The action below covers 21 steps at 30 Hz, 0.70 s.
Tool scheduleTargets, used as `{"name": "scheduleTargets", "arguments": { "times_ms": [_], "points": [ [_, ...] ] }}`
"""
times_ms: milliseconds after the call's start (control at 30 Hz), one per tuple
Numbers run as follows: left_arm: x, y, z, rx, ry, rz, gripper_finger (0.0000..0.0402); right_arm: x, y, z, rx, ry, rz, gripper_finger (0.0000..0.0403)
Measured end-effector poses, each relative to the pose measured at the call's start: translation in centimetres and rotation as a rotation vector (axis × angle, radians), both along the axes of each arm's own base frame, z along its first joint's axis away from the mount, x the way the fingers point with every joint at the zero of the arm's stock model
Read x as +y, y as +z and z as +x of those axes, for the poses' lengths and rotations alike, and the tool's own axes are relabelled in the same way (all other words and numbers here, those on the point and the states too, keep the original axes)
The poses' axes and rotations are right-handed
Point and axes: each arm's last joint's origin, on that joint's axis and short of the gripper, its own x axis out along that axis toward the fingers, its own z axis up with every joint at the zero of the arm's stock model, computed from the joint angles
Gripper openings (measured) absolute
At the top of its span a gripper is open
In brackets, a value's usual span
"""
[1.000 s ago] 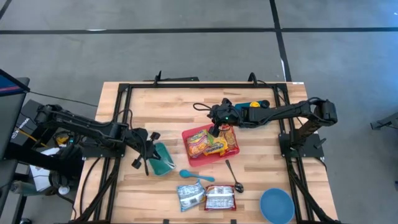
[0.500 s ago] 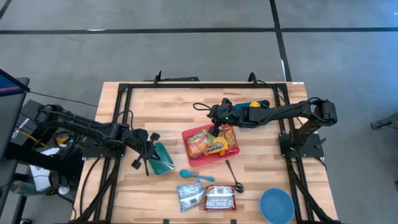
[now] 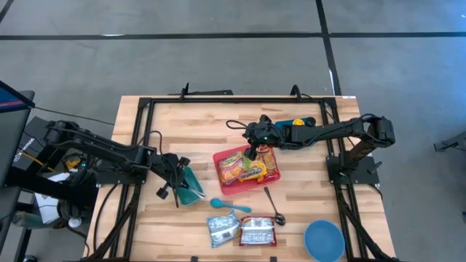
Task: Pick & Place Food Item
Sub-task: Put the silver spoon into the green bin, then put the black spoon into the green bin
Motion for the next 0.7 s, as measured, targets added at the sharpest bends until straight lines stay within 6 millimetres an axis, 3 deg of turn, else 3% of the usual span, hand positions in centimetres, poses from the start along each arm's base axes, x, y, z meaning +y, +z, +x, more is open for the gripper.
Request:
{"name": "scheduleTargets", "arguments": {
  "times_ms": [700],
  "points": [
    [-0.01,-0.07,0.10,0.003,0.009,-0.007,0.0045,0.00,0.00,0.00,0.001,0.001,-0.001,0.0001]
  ]
}}
